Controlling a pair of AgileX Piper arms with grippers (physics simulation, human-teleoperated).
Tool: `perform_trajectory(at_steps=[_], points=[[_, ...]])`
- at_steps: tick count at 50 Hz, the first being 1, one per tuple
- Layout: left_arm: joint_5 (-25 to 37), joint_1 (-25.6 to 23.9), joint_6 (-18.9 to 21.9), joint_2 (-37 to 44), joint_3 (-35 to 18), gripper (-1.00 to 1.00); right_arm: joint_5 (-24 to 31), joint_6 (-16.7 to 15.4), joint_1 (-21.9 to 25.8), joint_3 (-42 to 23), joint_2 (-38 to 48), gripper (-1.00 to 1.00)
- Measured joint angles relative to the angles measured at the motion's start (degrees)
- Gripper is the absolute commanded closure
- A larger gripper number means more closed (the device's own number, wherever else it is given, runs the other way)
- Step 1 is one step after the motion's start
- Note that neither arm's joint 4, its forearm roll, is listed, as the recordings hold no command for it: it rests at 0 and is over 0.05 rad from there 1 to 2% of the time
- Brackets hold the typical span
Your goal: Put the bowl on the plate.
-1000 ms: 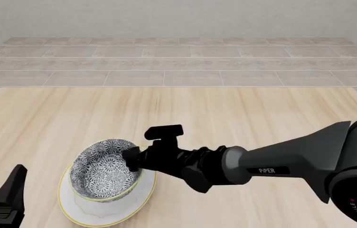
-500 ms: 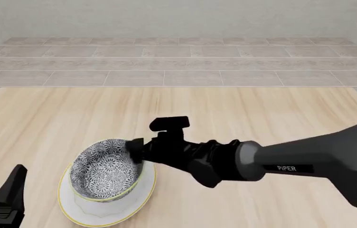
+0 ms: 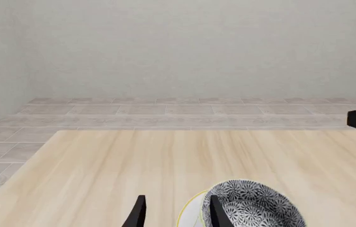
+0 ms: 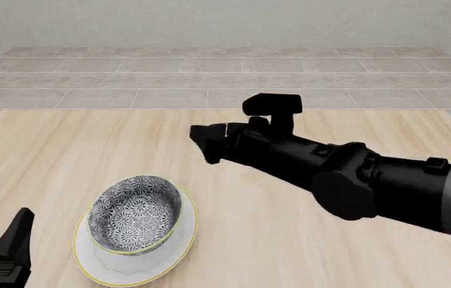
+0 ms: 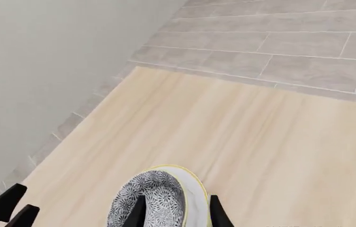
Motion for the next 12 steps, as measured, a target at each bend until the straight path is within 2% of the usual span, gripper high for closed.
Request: perform_trajectory(at_steps=[12], points=[[0.0, 0.0, 0.0, 0.0, 0.0, -1.0, 3.6, -1.2, -3.5, 5.9, -15.1, -1.0]])
